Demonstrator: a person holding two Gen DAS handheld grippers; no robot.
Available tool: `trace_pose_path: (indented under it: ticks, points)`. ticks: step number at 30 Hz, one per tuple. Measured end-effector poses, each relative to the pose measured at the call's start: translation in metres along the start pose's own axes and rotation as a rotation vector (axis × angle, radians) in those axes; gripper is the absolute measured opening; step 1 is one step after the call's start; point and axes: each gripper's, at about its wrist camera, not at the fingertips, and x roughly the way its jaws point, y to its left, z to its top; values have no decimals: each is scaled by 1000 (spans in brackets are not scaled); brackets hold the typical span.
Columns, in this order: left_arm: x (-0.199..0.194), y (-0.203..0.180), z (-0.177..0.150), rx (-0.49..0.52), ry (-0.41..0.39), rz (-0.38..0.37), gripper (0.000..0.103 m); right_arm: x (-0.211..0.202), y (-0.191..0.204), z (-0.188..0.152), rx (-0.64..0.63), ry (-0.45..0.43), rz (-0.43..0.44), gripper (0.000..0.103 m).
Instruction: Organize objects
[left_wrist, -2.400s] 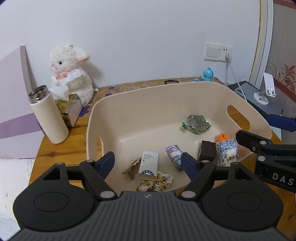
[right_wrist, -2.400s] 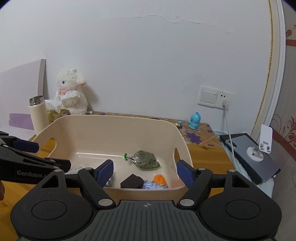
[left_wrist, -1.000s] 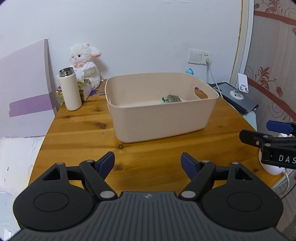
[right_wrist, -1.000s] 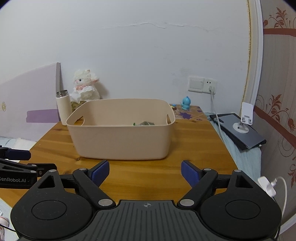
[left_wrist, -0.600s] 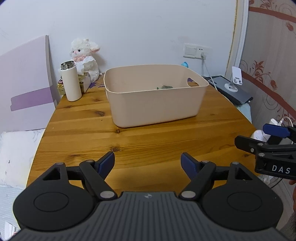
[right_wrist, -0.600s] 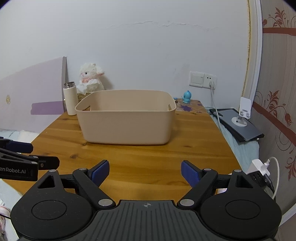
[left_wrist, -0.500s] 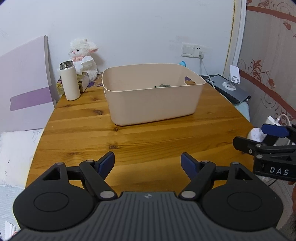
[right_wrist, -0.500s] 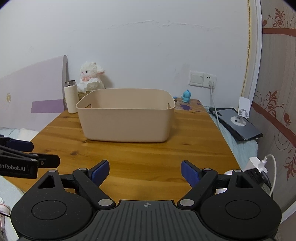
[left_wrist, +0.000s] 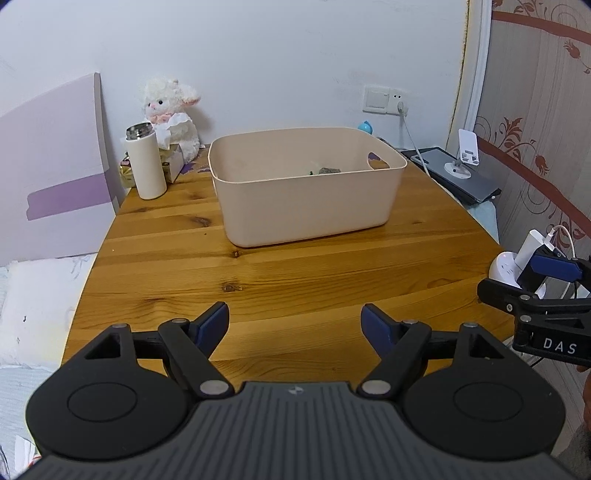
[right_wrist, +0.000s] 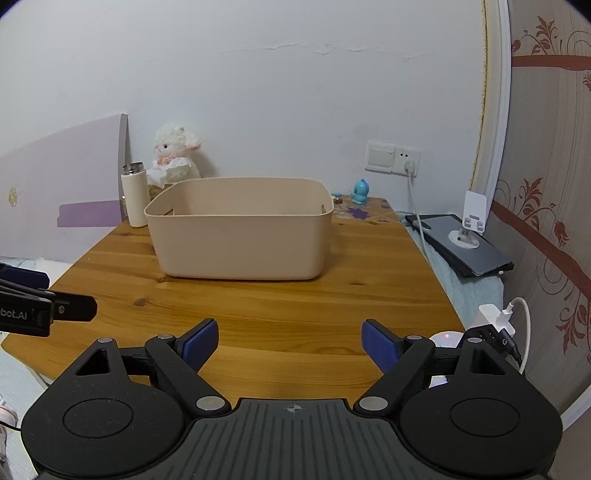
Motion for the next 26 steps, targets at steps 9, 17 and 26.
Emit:
trace_pose_path:
  ticks: [9, 17, 26]
  points:
    - [-6, -1, 1, 8, -8, 6, 80, 2, 1, 1, -10, 9, 9, 86]
    - [-7, 4, 2, 11, 0, -2, 80, 4, 4, 3, -3, 9, 8, 90]
    - [-3, 13, 5, 8, -5, 1, 84, 11, 9, 7, -5, 22, 1, 92]
